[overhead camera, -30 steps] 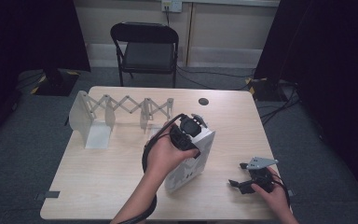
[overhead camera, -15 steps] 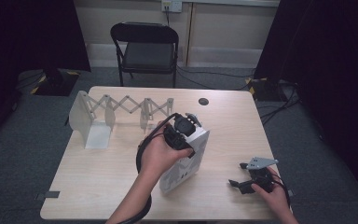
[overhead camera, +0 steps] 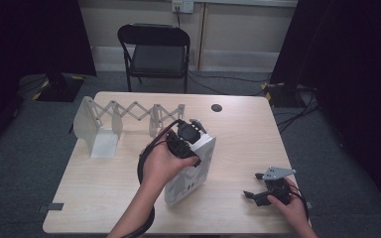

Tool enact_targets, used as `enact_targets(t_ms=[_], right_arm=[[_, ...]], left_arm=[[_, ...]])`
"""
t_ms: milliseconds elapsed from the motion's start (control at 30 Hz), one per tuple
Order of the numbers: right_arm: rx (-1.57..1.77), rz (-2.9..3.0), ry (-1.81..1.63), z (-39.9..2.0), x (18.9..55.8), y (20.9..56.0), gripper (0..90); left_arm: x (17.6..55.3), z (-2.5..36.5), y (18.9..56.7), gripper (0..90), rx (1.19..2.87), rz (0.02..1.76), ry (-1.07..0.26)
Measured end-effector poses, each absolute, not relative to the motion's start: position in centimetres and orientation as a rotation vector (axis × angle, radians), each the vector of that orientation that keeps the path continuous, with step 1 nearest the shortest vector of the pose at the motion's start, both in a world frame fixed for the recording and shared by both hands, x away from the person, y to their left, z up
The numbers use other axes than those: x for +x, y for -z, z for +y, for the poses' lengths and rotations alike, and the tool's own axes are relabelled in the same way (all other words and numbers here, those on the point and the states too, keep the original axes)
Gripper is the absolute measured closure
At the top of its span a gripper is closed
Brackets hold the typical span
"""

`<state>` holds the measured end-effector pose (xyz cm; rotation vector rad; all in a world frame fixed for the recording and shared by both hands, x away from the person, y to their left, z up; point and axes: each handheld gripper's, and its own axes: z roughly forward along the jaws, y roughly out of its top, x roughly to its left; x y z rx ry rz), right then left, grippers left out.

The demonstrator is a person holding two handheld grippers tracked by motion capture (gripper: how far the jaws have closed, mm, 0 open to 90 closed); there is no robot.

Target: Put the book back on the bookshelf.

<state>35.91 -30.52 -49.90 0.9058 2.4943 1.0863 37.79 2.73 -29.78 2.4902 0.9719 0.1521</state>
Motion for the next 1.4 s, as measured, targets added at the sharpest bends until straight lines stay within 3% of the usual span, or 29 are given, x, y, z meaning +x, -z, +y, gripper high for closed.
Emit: enact_targets(t_ms=[1400], right_arm=[[0.905, 2.494, -1.087, -30.5, 35.9, 49.9, 13.1]], left_arm=[[37.1, 7.1, 28.9, 52.1, 2.44, 1.077, -0.153]])
